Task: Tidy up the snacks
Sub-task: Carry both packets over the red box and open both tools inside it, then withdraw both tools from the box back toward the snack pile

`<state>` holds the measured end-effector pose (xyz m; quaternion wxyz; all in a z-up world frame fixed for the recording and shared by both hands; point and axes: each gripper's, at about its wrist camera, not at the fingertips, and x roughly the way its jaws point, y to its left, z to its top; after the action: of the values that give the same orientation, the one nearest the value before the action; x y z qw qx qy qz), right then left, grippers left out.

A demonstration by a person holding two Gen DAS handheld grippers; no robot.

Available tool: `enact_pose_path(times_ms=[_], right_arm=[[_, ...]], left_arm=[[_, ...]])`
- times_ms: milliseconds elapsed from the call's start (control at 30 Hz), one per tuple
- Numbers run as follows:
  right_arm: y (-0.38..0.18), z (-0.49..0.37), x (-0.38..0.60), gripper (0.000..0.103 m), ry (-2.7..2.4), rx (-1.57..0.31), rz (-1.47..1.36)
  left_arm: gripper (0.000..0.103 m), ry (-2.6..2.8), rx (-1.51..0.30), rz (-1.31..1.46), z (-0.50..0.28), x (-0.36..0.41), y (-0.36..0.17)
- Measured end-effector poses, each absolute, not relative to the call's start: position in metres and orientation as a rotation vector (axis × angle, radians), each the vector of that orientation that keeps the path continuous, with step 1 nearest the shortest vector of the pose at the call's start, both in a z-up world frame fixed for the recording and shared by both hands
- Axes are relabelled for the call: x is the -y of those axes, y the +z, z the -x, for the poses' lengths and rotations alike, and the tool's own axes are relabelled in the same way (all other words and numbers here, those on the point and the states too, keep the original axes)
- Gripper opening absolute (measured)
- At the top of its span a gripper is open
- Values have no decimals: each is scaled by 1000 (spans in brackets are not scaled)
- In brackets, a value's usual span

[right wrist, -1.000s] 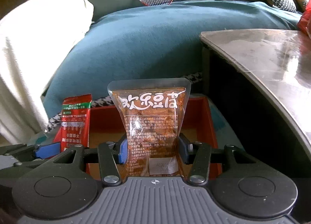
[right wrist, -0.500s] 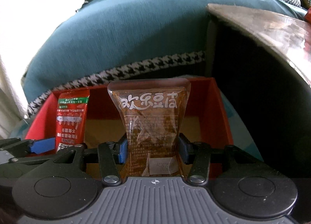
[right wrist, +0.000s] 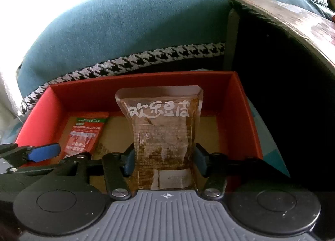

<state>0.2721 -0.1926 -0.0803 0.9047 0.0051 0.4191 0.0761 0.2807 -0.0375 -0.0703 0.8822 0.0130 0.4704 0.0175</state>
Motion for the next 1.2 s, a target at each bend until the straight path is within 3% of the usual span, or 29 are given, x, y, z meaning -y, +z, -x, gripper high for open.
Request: enact_pose_path(times_ms=[200, 300, 1200], right_arm=[[-73, -267, 192, 68, 162, -853, -7], [-67, -261, 192, 77, 148, -818, 18], [-34, -175, 188, 77, 222, -744, 3]], left_arm=[[47, 46, -962, 6, -272, 27, -53], [49, 46, -938, 7, -264, 24, -41], [56, 37, -891, -19, -182, 8, 0]])
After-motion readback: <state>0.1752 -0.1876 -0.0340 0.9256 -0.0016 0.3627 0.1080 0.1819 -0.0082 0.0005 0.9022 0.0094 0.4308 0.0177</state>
